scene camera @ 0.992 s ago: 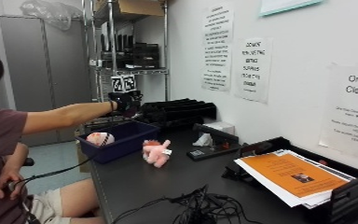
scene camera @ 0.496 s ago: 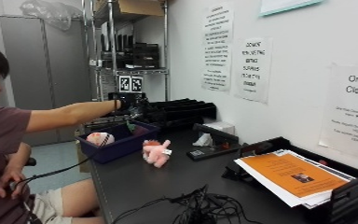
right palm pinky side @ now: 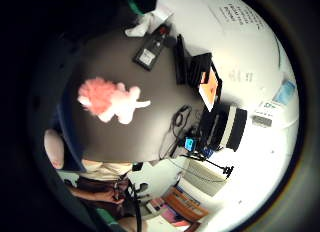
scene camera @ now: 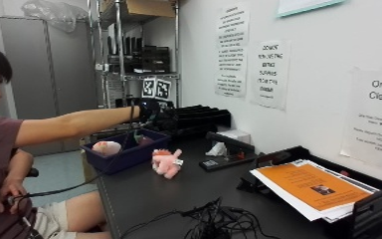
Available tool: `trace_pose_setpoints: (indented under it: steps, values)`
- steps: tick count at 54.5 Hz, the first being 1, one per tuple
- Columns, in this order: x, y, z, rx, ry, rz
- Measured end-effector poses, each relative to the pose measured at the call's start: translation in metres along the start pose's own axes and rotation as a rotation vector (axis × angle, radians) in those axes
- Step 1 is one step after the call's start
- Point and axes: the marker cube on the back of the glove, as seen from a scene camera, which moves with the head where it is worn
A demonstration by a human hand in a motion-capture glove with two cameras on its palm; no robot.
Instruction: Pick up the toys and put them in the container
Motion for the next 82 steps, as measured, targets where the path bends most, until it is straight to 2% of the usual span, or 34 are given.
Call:
trace_pose_setpoints:
  steps: [4,9,15,19,33,41,48,53,71,82]
  values:
    - [0.014,-0.002,0.032,-0.082,-0.065,0.005]
    - [0.028,-0.013,0.105,-0.210,-0.115,0.026]
    - [0.035,-0.022,0.165,-0.264,-0.101,0.064]
    - [0.044,-0.029,0.194,-0.153,-0.132,0.091]
    - [0.042,-0.038,0.202,0.184,-0.138,0.087]
    - [0.035,-0.034,0.202,0.237,-0.159,0.108]
    - [0.034,-0.028,0.194,0.130,-0.198,0.088]
    - [0.035,-0.020,0.171,0.110,-0.166,0.078]
    - [0.053,0.035,0.017,0.244,-0.102,0.073]
    - [0.033,0.054,-0.041,0.312,-0.086,0.050]
